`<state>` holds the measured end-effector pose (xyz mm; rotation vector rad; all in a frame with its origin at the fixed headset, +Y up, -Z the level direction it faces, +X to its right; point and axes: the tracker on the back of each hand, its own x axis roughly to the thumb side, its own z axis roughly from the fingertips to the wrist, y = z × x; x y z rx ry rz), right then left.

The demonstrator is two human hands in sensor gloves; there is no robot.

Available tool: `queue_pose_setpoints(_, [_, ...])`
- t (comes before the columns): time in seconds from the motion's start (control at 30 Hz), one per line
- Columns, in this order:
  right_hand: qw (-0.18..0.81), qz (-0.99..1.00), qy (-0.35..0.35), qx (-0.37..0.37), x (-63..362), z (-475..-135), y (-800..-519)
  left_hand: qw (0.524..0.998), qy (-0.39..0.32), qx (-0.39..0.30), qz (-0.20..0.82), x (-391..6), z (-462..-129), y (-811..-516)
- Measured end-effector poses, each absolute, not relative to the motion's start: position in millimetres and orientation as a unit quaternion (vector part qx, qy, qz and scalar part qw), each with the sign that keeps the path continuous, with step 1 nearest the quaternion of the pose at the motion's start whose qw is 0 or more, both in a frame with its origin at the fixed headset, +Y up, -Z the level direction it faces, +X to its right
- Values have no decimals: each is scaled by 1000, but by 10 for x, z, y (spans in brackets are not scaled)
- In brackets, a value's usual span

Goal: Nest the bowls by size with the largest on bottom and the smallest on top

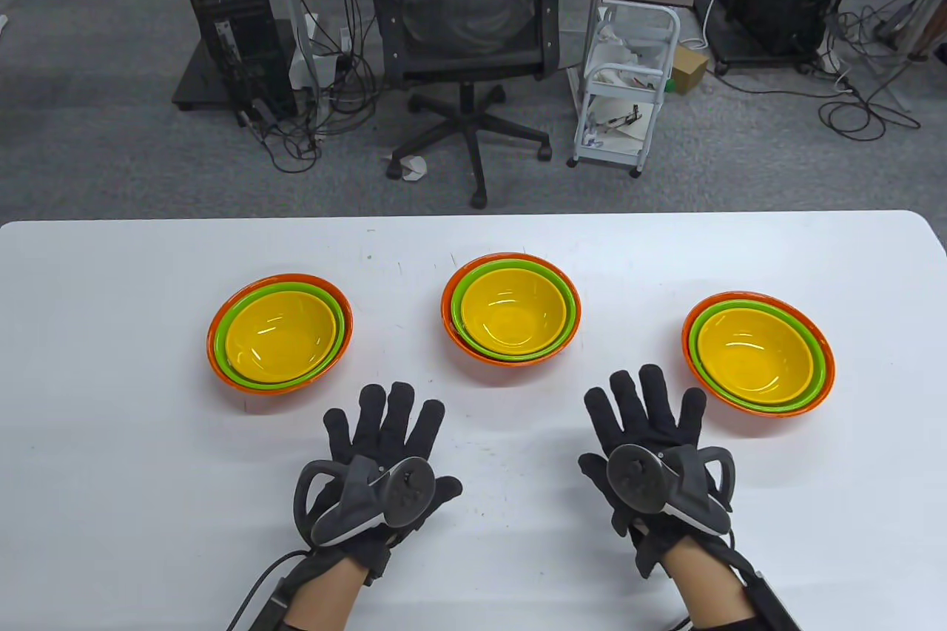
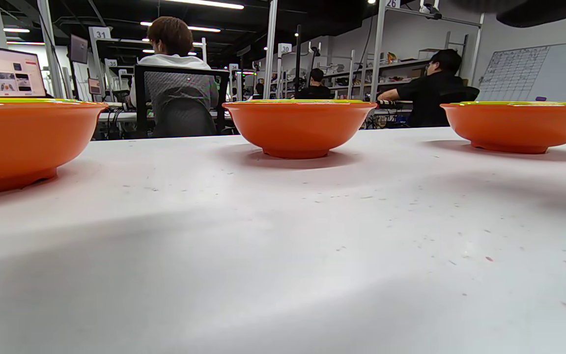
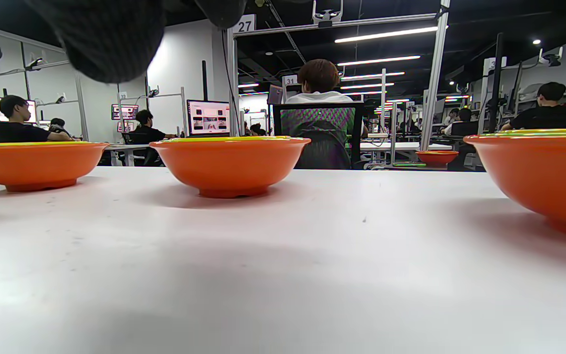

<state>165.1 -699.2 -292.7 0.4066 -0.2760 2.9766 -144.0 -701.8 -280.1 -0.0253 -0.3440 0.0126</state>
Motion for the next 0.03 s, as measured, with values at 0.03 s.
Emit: queue_pose_setpoints(0.03, [63, 985, -92, 133, 1655, -2930, -6986, 985, -171, -11, 7, -1442, -2802, -7014])
